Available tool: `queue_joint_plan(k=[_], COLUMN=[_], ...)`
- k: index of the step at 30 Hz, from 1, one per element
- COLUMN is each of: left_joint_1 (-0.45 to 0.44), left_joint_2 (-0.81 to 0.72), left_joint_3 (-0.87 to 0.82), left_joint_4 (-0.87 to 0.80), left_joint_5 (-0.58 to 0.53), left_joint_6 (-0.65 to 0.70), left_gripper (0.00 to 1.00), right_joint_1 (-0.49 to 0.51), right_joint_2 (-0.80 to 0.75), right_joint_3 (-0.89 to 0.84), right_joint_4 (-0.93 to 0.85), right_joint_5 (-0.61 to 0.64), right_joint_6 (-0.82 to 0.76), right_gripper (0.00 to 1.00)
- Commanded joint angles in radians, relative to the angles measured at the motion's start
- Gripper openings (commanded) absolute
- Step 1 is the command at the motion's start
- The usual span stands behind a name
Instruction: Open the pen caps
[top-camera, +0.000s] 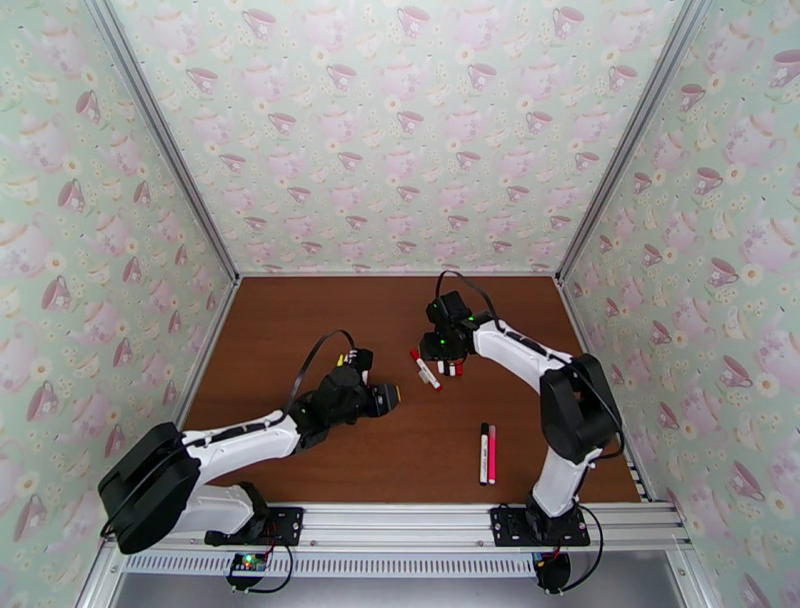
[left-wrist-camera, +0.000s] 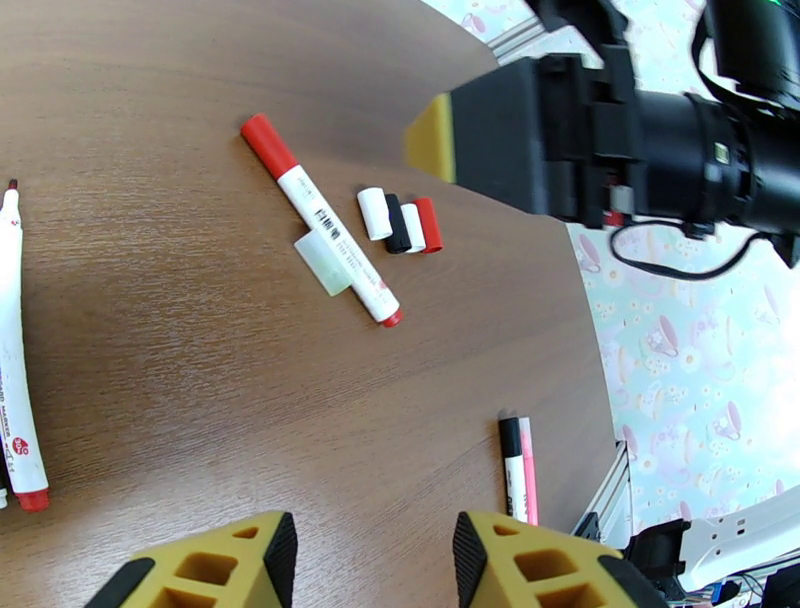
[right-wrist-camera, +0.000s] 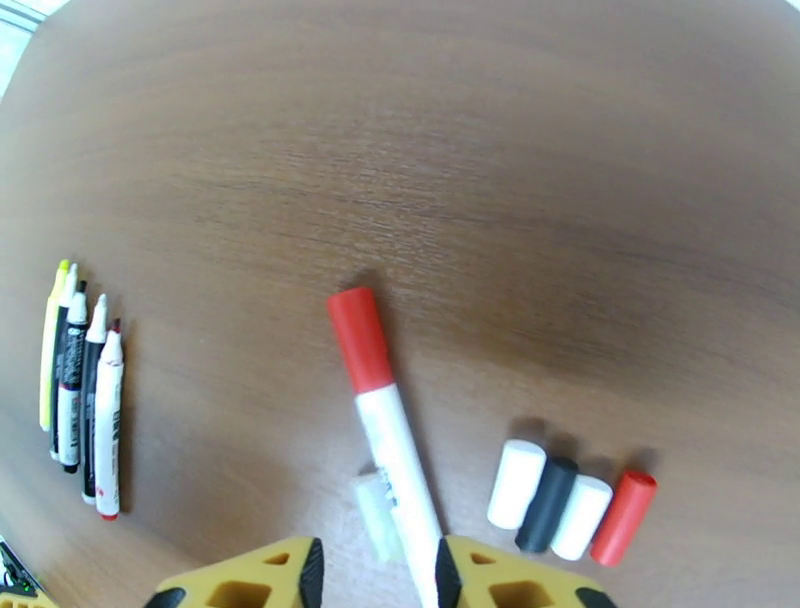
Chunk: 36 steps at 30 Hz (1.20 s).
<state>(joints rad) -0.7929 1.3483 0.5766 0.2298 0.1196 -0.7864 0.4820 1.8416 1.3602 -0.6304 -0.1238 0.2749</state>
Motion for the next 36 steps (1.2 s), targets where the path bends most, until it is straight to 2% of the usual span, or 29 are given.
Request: queue_joint_plan(k=[1, 21, 36], left_joint_1=[0.006, 0.004, 0.004], left_joint_2=[0.02, 0.027, 0.025], left_joint_3=[-0.011, -0.008, -0.006], left_joint_4=[0.022, -0.003, -0.02], left_joint_5=[0.0, 0.003, 0.0], left_joint_6=[-0.011, -0.006, -0.003], left_gripper=[0.48, 0.49, 0.5], right_joint_1=[0.0, 0.045, 0.055], right_joint_2=[0.046, 0.275, 0.358], right_joint_3=[0.046, 0.228, 0.301], right_joint_4=[-0.028, -0.069, -0.086], right_joint_5=[-0.026, 0.056, 0.108], right_joint_6=[-0.039, -0.12, -0.163], right_gripper=[0.36, 0.35, 0.28])
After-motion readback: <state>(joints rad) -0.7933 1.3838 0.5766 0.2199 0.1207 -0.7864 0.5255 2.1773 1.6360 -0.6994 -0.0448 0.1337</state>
